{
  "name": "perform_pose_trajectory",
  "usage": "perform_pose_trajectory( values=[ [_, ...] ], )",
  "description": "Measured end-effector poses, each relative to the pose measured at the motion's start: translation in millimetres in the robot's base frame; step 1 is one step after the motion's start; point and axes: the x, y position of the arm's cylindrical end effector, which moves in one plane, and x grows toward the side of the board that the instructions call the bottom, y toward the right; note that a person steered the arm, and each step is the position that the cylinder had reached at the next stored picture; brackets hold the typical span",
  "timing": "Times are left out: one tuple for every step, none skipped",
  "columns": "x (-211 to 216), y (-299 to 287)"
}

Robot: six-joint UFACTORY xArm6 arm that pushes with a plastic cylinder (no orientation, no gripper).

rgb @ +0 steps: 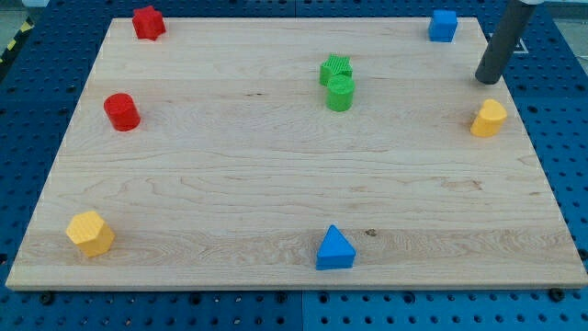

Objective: Push the yellow heart slightly down and left

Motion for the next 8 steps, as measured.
perform_pose_trajectory(
  values=[
    [13,16],
    [13,17],
    [24,34],
    [32,44],
    [34,45],
    [42,46],
    [49,22],
    [50,-12]
  ],
)
